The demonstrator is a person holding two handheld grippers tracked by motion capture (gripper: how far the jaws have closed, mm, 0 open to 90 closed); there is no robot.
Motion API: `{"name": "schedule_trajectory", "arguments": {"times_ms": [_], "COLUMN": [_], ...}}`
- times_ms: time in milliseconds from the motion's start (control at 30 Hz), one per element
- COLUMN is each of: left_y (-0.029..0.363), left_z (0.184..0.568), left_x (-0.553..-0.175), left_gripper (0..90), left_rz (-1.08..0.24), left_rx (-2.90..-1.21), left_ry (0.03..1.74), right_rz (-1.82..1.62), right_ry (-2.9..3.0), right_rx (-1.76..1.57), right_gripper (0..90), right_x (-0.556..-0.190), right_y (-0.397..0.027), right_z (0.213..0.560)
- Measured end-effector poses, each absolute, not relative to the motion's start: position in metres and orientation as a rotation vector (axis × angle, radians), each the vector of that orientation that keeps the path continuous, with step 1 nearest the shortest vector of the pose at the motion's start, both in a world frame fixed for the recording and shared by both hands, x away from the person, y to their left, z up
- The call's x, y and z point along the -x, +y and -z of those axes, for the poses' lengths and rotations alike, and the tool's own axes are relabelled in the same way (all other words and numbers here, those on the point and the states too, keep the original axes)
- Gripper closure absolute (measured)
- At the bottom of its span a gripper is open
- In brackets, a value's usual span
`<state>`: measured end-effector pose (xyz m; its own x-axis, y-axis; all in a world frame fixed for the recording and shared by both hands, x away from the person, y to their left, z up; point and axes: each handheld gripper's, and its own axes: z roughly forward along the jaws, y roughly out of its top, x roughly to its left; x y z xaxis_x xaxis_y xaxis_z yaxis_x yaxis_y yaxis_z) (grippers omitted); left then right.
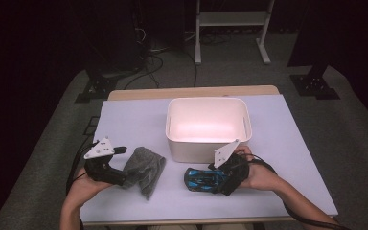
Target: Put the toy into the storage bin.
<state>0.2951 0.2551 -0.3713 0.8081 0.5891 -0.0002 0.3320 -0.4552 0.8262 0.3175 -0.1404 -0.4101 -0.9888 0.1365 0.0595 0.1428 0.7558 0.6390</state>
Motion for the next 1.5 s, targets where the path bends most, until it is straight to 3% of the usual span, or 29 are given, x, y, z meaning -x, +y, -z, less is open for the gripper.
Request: {"name": "schedule_trajectory", "arguments": {"times_ms": [900, 1133, 1500], "left_y": [0.252, 0.252, 0.251], "left_z": [0.374, 0.374, 0.374], "left_x": [-0.296, -0.296, -0.296], "left_gripper": [8.7, 8.7, 8.7], "left_rz": [-0.342, -0.337, -0.335], "left_rx": [-2.099, -2.103, -2.103], "left_ry": [0.665, 0.662, 0.663], "right_rz": [1.053, 1.082, 1.115], "right_ry": [-3.017, -3.006, -2.996], "right_rx": [0.21, 0.256, 0.234], "right_gripper": [16.4, 22.4, 21.2], "right_x": [-0.32, -0.322, -0.322], "right_y": [-0.122, -0.123, -0.125], "right_z": [0.444, 0.447, 0.455]}}
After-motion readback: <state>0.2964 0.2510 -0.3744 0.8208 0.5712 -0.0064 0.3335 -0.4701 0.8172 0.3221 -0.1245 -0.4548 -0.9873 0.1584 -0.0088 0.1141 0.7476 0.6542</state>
